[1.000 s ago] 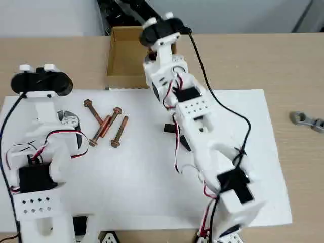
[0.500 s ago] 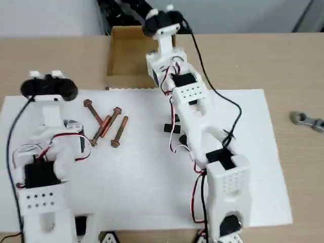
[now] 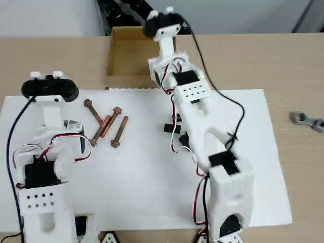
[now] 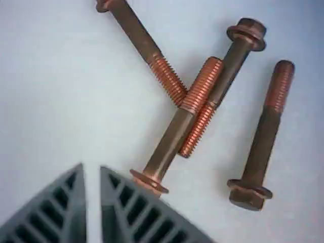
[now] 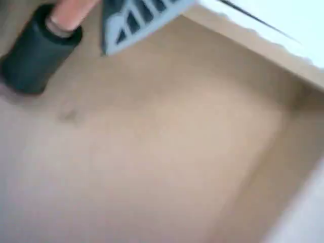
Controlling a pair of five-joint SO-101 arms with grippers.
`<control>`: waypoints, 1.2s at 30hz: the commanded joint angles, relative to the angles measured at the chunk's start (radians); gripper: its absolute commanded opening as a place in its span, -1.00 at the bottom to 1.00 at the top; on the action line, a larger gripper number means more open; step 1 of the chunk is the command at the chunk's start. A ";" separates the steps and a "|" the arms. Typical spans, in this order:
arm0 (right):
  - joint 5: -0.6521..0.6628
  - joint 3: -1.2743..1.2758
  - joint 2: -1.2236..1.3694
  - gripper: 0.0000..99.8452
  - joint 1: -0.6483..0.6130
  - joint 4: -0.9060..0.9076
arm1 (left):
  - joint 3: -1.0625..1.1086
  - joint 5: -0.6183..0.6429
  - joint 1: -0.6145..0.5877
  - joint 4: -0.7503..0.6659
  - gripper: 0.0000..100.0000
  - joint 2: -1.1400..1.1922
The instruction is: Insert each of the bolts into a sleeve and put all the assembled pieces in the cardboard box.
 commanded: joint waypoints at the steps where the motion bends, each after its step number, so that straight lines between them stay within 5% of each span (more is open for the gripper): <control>1: 0.011 -0.040 -0.131 -0.98 0.008 0.087 | -0.012 0.063 -0.008 -0.017 -0.87 0.003; 7: 0.012 -0.041 -0.216 -0.98 0.008 0.326 | -0.073 0.118 -0.008 0.000 -0.71 0.069; 17: 0.015 -0.041 -0.472 -0.98 0.045 0.627 | -0.461 0.121 -0.003 0.127 -0.72 0.663; 24: 0.015 -0.040 -0.579 -0.98 0.087 0.773 | -0.727 0.103 0.005 0.210 -0.71 0.864; 36: 0.014 -0.040 -0.634 -0.98 0.211 0.944 | -1.101 0.488 0.041 0.301 -0.72 1.355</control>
